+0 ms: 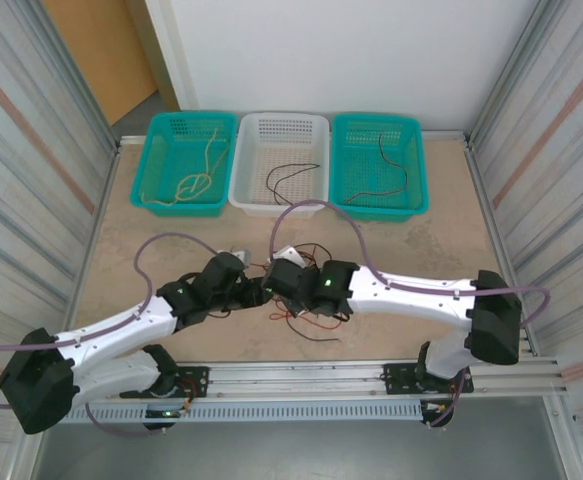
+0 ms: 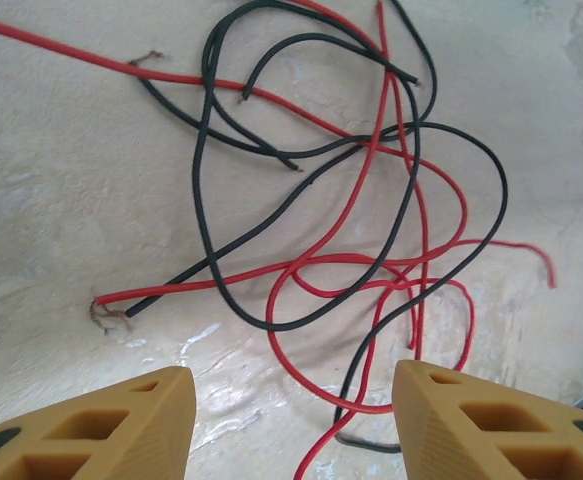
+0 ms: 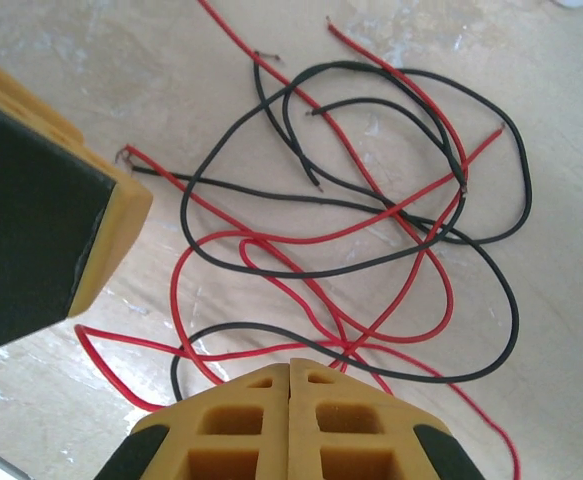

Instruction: Untangle the cables

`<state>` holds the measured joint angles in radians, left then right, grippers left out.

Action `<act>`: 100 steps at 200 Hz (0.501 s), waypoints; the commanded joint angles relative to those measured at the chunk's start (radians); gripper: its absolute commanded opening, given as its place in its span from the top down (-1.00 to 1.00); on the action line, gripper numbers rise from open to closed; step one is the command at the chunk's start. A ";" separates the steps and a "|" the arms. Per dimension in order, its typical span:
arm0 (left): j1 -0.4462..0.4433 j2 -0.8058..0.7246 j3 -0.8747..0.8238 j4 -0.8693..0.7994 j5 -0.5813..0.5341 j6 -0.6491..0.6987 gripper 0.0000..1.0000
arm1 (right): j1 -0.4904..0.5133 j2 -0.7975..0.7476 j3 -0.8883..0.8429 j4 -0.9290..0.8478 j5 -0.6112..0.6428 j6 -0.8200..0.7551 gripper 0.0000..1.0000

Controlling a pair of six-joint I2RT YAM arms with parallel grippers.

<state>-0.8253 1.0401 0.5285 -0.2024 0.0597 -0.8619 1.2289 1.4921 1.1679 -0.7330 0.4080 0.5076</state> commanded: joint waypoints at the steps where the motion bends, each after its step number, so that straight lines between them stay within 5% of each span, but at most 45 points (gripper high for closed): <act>1: -0.003 0.002 0.040 0.011 0.000 -0.006 -0.11 | -0.022 -0.030 -0.029 0.031 -0.063 -0.010 0.90; 40: 0.032 -0.036 0.013 -0.054 -0.016 -0.037 -0.13 | 0.053 0.072 -0.036 0.007 -0.104 -0.052 -0.04; 100: 0.077 -0.049 -0.021 -0.045 0.035 -0.058 -0.12 | 0.107 0.234 0.025 -0.006 -0.052 -0.084 -0.31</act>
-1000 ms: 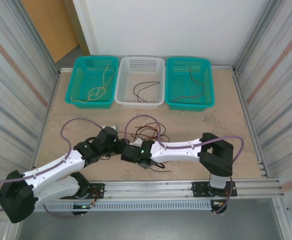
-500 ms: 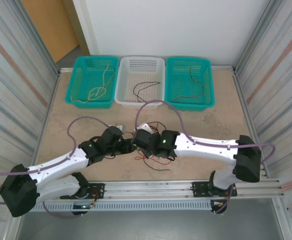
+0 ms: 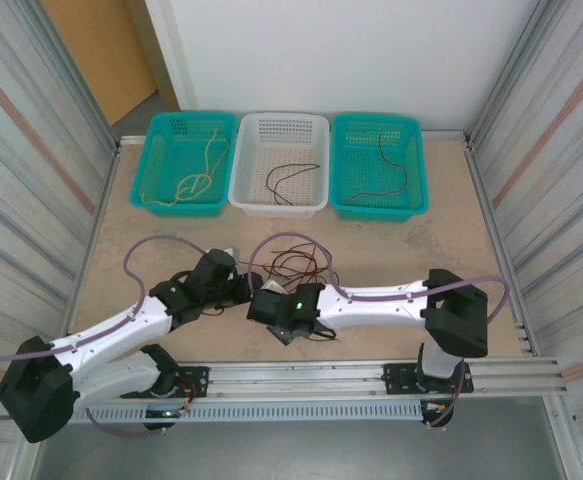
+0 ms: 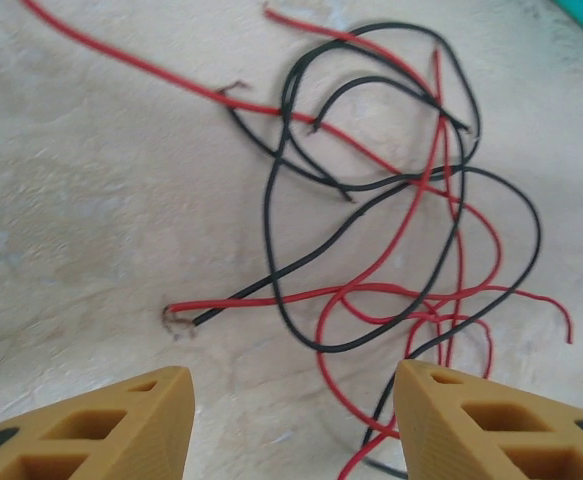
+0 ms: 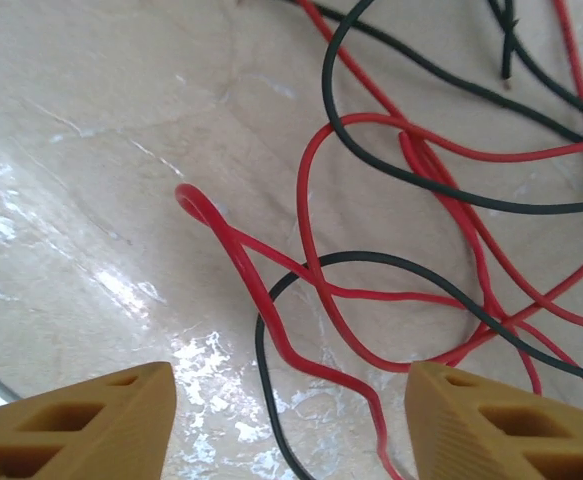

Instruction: Untangle the cables

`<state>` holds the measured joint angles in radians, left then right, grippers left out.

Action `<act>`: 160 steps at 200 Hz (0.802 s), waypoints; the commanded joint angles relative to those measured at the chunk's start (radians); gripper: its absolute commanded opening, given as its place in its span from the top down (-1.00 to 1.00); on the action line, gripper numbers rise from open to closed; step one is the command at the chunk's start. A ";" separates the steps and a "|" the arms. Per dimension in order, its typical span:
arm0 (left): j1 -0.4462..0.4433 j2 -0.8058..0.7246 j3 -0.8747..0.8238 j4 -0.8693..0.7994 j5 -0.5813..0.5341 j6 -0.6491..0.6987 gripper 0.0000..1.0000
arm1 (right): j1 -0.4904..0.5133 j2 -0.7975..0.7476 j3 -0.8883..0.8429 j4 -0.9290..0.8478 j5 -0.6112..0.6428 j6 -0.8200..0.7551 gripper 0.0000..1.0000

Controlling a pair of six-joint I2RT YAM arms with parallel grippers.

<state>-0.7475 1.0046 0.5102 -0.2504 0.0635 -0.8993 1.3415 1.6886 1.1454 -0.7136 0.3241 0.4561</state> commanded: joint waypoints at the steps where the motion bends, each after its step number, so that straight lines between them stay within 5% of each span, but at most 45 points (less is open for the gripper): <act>1: -0.001 -0.014 -0.002 0.003 0.031 -0.021 -0.12 | -0.005 0.040 0.048 -0.026 0.033 -0.033 -0.31; 59: -0.001 -0.010 -0.005 0.014 0.034 -0.020 -0.11 | -0.016 0.086 0.080 -0.018 0.058 -0.054 0.01; 114: -0.004 0.024 0.014 0.030 0.054 -0.002 -0.08 | -0.011 0.051 0.092 -0.033 0.103 -0.057 1.00; 160: -0.046 0.056 0.030 0.126 0.083 0.017 -0.18 | -0.001 -0.038 0.090 -0.047 0.224 -0.019 1.00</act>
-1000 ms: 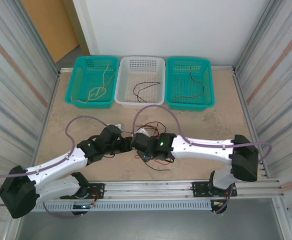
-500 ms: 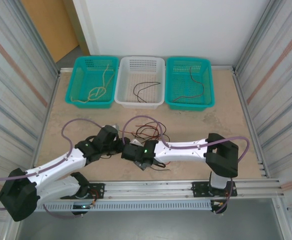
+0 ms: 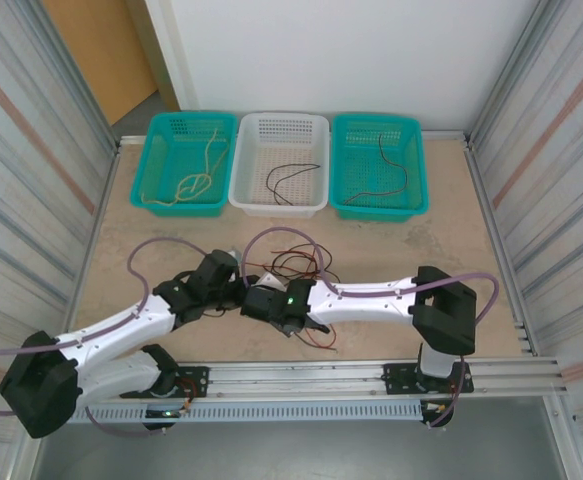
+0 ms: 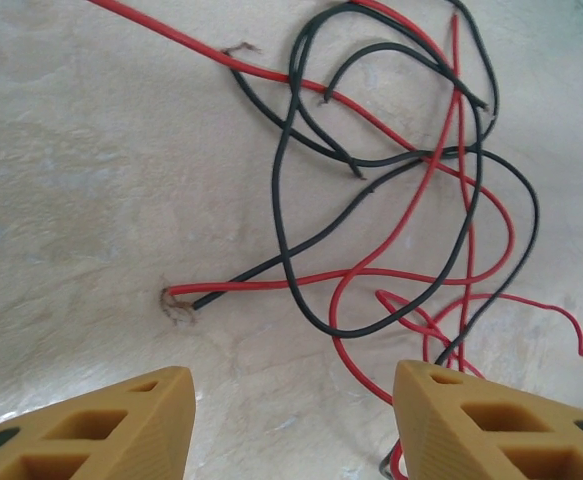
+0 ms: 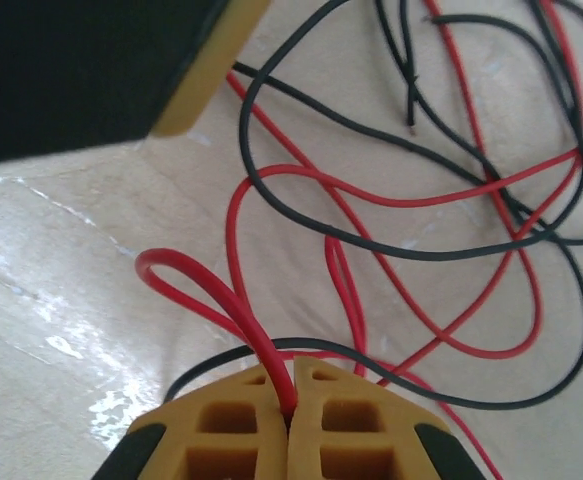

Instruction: Untangle the cables

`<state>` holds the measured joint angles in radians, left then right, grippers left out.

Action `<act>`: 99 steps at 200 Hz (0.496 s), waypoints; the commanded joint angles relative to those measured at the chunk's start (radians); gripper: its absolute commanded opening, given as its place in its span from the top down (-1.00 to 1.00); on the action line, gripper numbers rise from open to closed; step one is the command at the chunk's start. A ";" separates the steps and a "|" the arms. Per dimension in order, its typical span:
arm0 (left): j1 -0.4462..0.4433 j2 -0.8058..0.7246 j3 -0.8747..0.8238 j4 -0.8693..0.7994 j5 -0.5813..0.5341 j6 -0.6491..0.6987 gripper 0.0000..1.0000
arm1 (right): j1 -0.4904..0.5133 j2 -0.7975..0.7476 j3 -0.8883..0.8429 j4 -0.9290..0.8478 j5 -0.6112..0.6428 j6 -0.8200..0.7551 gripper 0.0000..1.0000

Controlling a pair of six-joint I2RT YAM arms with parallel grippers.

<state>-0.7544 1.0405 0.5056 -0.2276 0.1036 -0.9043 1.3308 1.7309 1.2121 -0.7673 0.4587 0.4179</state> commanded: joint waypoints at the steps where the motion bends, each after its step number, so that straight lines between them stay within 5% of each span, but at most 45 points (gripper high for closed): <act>1: -0.043 0.022 0.036 0.108 0.042 0.024 -0.18 | 0.009 -0.083 0.022 0.006 0.092 0.021 1.00; 37: -0.160 0.099 0.116 0.183 0.009 0.080 -0.24 | -0.022 -0.185 0.022 0.003 0.212 0.061 1.00; 99: -0.180 0.254 0.150 0.274 0.044 0.012 -0.13 | -0.144 -0.445 0.078 0.111 0.300 0.003 1.00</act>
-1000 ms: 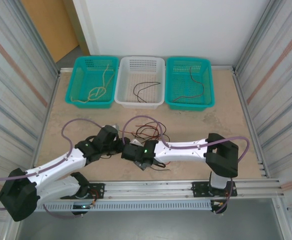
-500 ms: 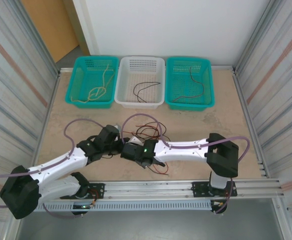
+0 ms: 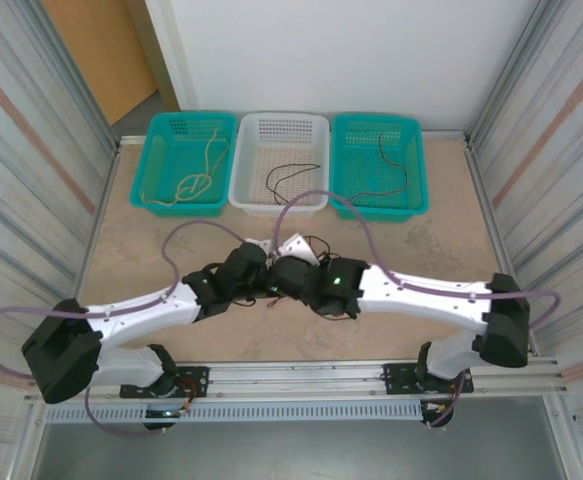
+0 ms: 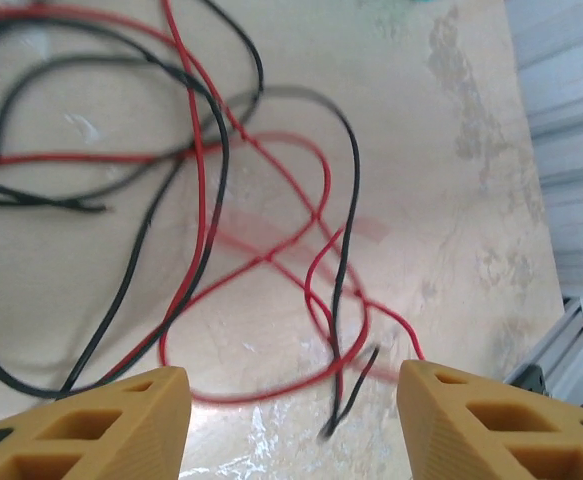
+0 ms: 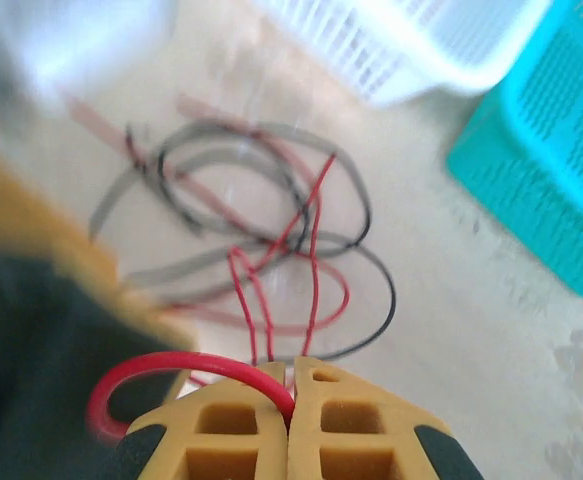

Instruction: Untangle the cables

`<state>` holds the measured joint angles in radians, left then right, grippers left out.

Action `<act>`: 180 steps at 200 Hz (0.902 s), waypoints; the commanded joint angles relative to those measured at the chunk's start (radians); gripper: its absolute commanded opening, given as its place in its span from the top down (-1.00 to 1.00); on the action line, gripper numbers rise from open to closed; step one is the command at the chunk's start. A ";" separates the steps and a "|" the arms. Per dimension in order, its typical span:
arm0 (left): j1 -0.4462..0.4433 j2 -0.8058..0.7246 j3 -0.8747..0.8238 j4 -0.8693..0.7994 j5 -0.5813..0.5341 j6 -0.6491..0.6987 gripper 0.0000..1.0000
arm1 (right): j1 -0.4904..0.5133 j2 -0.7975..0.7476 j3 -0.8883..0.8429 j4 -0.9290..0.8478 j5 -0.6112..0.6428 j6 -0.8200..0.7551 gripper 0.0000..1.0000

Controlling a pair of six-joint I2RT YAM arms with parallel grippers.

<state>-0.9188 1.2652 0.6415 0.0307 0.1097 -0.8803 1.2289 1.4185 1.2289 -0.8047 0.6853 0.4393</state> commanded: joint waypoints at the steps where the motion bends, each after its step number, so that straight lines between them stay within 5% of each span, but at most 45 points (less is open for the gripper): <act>1: -0.015 0.029 0.013 0.017 0.038 -0.012 -0.13 | -0.044 -0.137 0.061 0.154 0.071 -0.021 1.00; 93: -0.043 0.019 -0.009 0.054 0.049 -0.009 -0.29 | -0.156 -0.346 0.156 0.265 -0.205 -0.076 1.00; 152: -0.058 -0.352 -0.011 -0.079 -0.102 0.218 -0.70 | -0.155 -0.391 0.153 0.214 -0.292 -0.059 1.00; 180: -0.054 -0.412 -0.013 -0.072 -0.143 0.250 -0.91 | -0.156 -0.406 0.161 0.249 -0.396 -0.050 1.00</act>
<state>-0.9710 0.8768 0.6239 -0.0051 0.0383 -0.7174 1.0775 1.0397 1.3594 -0.5808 0.3981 0.3874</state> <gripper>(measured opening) 0.913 0.045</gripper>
